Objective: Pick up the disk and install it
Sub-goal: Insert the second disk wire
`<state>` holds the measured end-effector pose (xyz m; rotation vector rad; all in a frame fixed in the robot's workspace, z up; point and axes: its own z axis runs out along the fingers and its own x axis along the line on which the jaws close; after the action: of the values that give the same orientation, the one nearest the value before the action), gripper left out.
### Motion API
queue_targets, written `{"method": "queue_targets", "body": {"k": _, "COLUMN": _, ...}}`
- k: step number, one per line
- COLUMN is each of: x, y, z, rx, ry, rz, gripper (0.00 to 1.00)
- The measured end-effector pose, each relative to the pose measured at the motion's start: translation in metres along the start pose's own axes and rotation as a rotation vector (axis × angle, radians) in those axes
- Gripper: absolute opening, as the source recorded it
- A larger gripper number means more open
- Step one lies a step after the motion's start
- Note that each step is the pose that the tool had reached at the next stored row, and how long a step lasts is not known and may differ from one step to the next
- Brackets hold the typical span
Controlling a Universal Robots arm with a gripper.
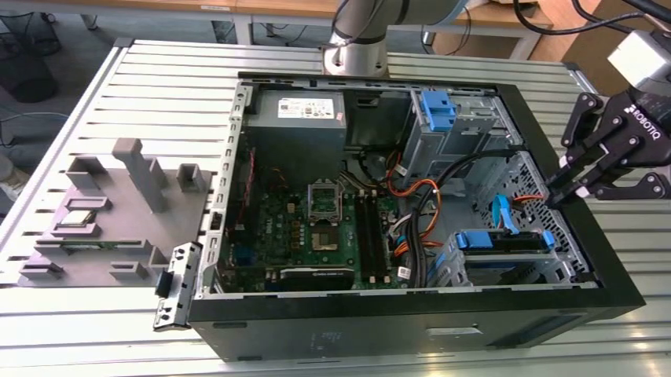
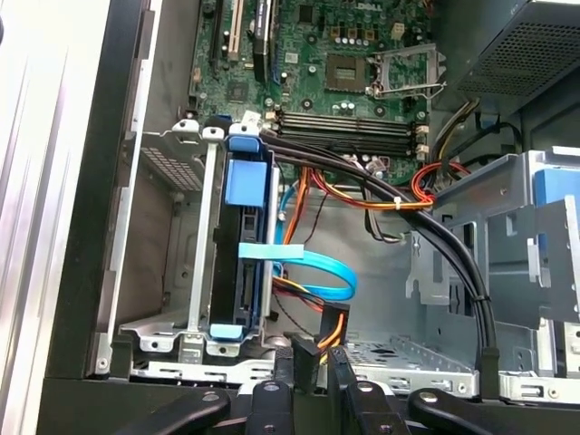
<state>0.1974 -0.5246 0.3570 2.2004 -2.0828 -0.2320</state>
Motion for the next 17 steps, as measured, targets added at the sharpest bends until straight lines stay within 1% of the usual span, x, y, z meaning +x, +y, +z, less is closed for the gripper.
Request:
{"method": "queue_targets", "body": {"k": 4, "x": -0.0003, "y": -0.0029, "z": 0.0023, "rx": -0.0093, "ry": 0.0001, "rz": 0.000, "gripper": 0.29}}
{"method": "queue_targets", "body": {"k": 10, "x": -0.0002, "y": -0.0038, "z": 0.0058, "rx": -0.0154, "ry": 0.0002, "rz": 0.000, "gripper": 0.29}}
{"method": "queue_targets", "body": {"k": 17, "x": -0.0009, "y": -0.0053, "z": 0.0089, "rx": -0.0260, "ry": 0.0003, "rz": 0.000, "gripper": 0.29}}
